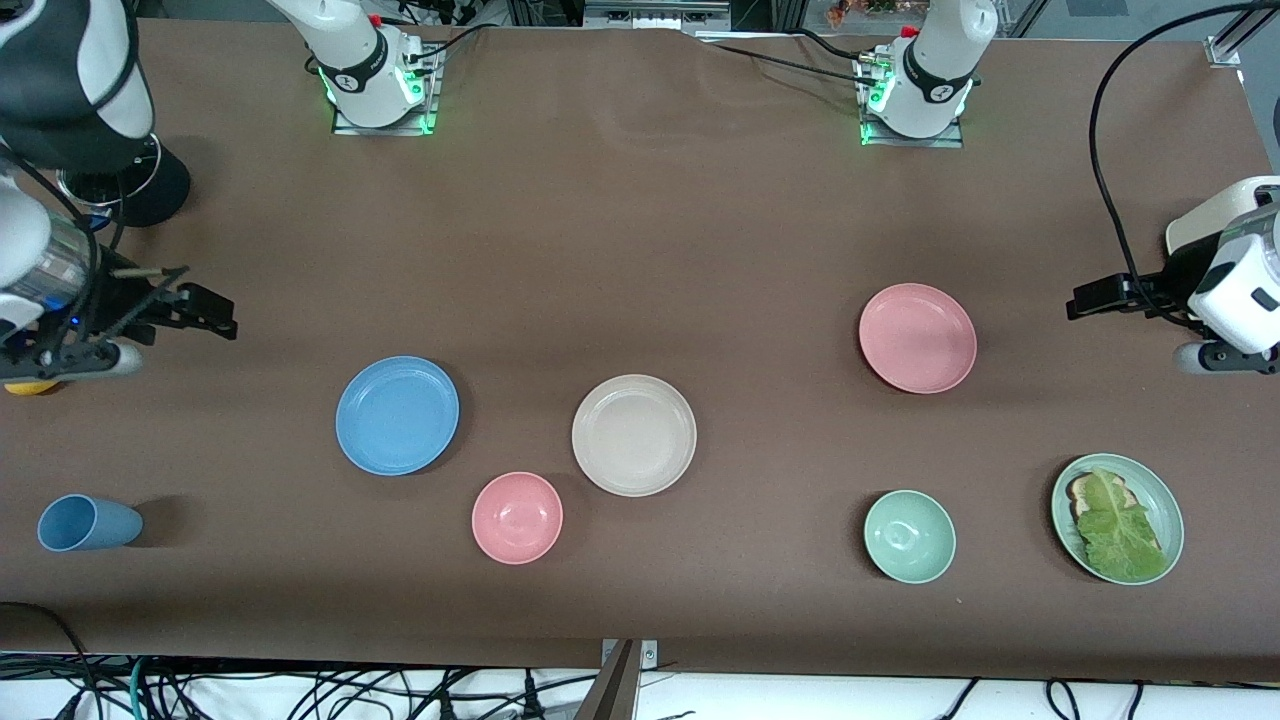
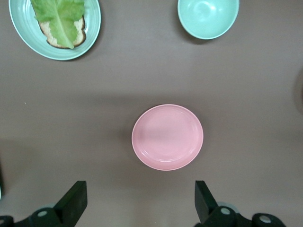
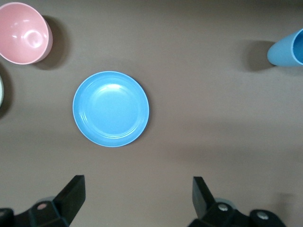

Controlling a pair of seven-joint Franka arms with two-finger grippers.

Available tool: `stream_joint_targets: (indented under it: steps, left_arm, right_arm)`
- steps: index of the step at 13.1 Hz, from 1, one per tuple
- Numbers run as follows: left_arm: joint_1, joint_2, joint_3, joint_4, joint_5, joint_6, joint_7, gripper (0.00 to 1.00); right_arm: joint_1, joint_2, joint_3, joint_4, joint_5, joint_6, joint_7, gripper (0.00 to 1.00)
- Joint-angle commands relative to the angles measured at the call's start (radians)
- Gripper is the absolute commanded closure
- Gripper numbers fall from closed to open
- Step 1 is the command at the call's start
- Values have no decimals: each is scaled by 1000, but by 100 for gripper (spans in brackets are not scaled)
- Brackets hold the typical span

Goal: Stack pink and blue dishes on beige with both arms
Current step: 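Reach the right gripper to the blue plate while the left reaches the pink plate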

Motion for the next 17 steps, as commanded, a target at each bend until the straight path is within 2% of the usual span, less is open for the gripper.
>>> stream_joint_targets:
  steps: [1, 2, 6, 8, 10, 13, 14, 17]
  left_arm:
    - [3, 85, -3, 30, -6, 52, 14, 0]
    - [-7, 190, -11, 35, -24, 97, 7, 0]
    - [11, 232, -6, 41, -35, 103, 20, 0]
    - [58, 262, -6, 41, -34, 115, 27, 0]
    - [112, 292, -9, 30, -66, 189, 116, 0]
    - [241, 366, -11, 4, -309, 200, 318, 0]
    - [250, 371, -11, -20, -349, 212, 345, 0]
    - [238, 320, -17, -154, -356, 339, 359, 0]
  right_arm:
    - [1, 25, 8, 5, 7, 20, 5, 0]
    - [1, 38, 8, 5, 7, 30, 5, 0]
    - [4, 94, 8, -4, 8, 37, 8, 0]
    - [1, 115, 8, -16, 14, 72, 8, 0]
    - [1, 109, 8, -90, 11, 169, 6, 0]
    - [3, 112, 8, -264, 7, 437, 6, 0]
    - [4, 129, 8, -297, 5, 497, 6, 0]
    - [27, 179, 8, -314, 8, 545, 9, 0]
